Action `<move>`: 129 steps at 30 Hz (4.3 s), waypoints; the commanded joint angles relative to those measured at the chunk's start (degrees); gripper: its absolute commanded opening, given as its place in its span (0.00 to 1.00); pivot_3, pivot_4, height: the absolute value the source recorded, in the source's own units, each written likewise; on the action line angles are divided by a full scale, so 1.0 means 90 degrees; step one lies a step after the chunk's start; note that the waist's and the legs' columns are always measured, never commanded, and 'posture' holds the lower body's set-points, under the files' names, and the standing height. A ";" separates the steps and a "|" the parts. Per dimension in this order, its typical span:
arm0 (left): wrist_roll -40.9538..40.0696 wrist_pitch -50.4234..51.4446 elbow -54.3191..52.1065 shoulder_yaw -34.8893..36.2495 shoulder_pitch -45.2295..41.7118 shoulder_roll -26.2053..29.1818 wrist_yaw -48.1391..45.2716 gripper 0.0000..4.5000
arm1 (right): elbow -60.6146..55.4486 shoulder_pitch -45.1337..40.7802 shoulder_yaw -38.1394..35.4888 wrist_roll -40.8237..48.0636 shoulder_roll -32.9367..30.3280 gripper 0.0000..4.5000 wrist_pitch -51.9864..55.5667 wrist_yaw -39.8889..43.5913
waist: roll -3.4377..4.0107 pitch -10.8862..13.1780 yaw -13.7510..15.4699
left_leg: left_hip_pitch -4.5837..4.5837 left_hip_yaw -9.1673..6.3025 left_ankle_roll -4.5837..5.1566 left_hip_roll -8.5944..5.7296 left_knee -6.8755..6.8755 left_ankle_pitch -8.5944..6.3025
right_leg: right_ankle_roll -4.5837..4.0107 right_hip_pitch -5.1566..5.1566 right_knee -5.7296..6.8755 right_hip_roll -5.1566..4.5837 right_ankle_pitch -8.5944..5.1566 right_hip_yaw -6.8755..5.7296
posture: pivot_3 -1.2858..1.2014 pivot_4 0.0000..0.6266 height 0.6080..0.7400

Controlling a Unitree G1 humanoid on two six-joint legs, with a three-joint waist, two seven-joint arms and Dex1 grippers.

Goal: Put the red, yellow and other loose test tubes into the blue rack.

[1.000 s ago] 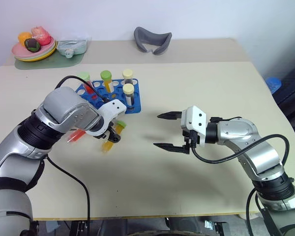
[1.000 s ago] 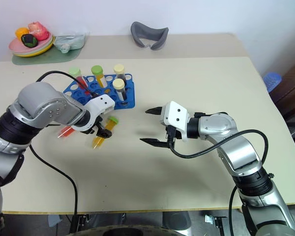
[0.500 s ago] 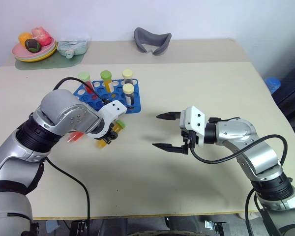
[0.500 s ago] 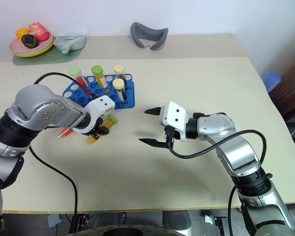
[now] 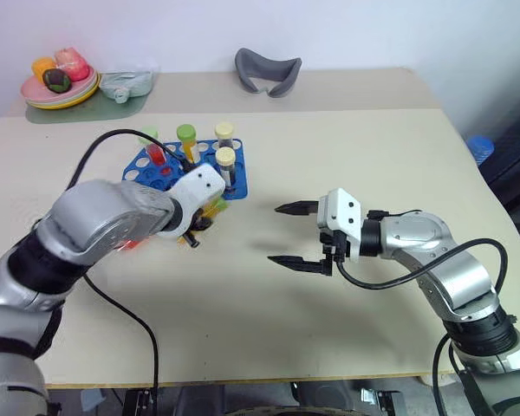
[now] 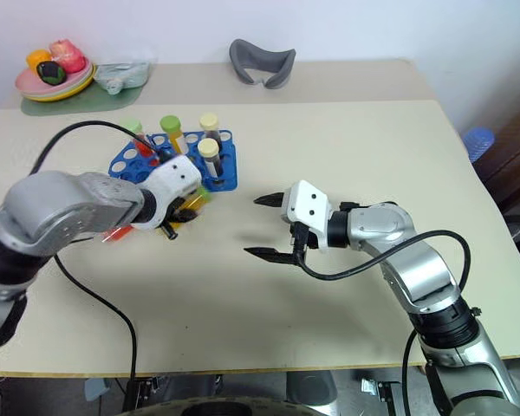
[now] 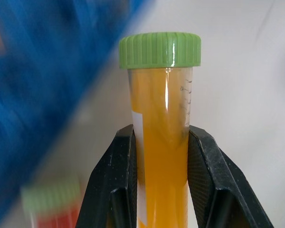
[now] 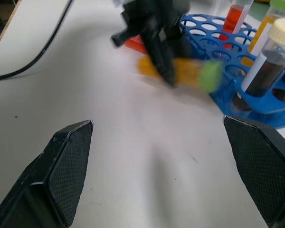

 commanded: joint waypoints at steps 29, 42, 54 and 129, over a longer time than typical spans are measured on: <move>0.3630 -0.8847 0.2237 0.2915 0.2806 -0.4387 0.0547 0.18 | -0.0016 0.0377 -0.0317 0.0127 0.0642 1.00 0.0192 -0.0971 | 0.0000 -0.0011 0.0144 | -0.0008 0.0008 0.0081 -0.0001 0.0049 -0.0046 | 0.0003 0.0015 -0.0003 -0.0003 0.0002 -0.0001 | 0.52 0.24 1.00; 0.3871 -0.9728 0.3698 0.2702 0.2232 -0.4604 0.0086 0.18 | -0.0299 0.0569 -0.0303 0.0190 0.0788 1.00 0.0381 -0.1327 | 0.0000 -0.0011 0.0139 | -0.0007 0.0007 0.0082 -0.0002 0.0049 -0.0046 | 0.0004 0.0016 -0.0004 -0.0002 0.0002 -0.0002 | 0.52 0.24 1.00; 0.4126 -1.0132 0.4291 0.2836 0.2183 -0.4644 0.0399 0.18 | -0.0228 0.0547 -0.0335 0.0154 0.0769 1.00 0.0329 -0.1356 | 0.0000 -0.0011 0.0139 | -0.0005 0.0006 0.0082 -0.0002 0.0048 -0.0046 | 0.0004 0.0016 -0.0003 -0.0002 0.0002 -0.0002 | 0.52 0.24 1.00; 0.1520 -0.2325 -0.0183 0.4158 0.4410 0.0415 -0.1043 0.99 | 0.0002 0.0494 -0.0334 0.0203 -0.0197 1.00 0.0239 -0.0154 | 0.0004 -0.0002 0.0135 | 0.0011 0.0001 0.0094 0.0003 0.0040 -0.0054 | 0.0004 0.0036 -0.0006 0.0004 -0.0003 -0.0005 | 0.52 0.24 1.00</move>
